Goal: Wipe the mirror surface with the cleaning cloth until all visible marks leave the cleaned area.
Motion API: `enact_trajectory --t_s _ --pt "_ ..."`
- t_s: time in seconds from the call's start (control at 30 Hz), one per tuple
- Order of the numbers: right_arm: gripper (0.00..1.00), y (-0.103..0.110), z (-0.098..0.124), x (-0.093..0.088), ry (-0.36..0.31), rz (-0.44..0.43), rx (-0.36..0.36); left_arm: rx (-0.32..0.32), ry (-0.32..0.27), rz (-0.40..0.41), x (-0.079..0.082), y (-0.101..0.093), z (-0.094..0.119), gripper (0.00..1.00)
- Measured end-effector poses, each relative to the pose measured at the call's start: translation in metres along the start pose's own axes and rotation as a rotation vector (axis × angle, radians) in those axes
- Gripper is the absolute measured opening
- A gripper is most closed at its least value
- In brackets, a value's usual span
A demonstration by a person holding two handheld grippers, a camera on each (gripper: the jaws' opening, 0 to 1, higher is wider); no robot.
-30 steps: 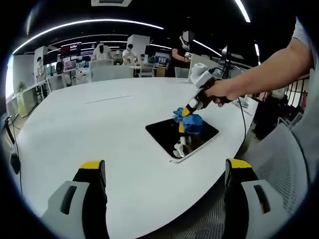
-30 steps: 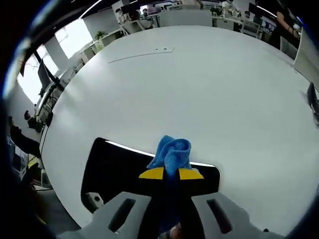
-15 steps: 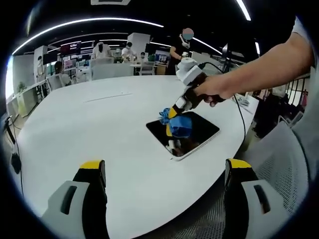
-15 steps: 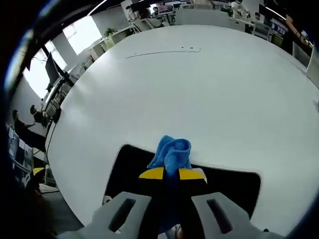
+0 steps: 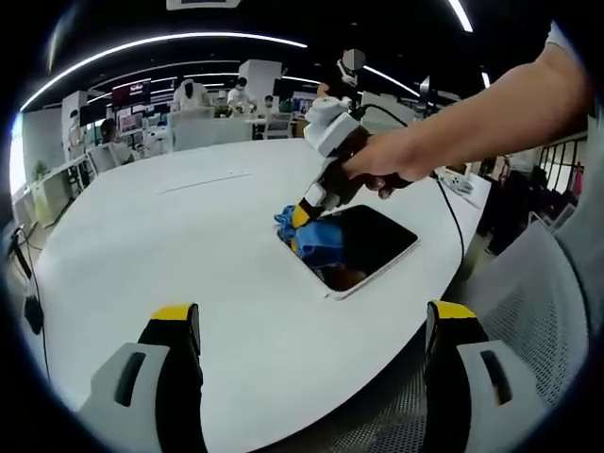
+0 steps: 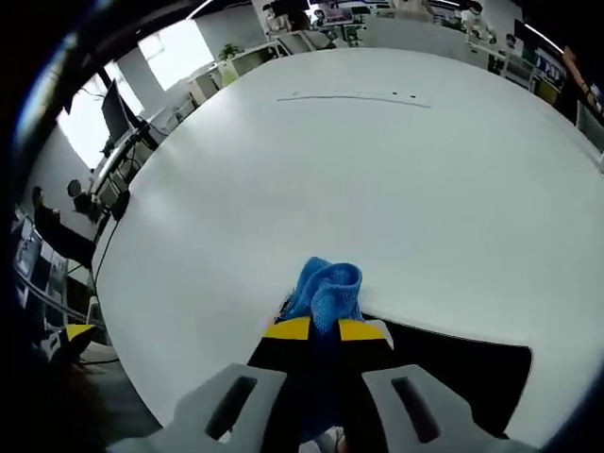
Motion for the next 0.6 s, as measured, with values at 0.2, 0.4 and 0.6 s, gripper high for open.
enact_trajectory --t_s 0.2,0.4,0.6 --pt "0.02 0.0053 -0.008 0.0072 0.002 -0.012 0.02 0.006 0.005 -0.002 -0.0004 0.0004 0.0004 0.99" --pt "0.02 0.0007 -0.0101 0.0086 0.009 -0.036 0.031 0.013 0.005 -0.003 -0.0007 0.0013 0.0005 0.99" --pt "0.02 0.0014 -0.0103 0.0077 0.009 -0.041 0.029 0.017 0.01 -0.004 -0.0011 0.0016 0.0002 0.99"
Point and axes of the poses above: the point that each gripper's makers call its tool centre point, and the gripper's own axes: z roughly backward along the fingers, y roughly to its left, x roughly out of its top, the point moved 10 cm from there along z, roughly backward along the fingers
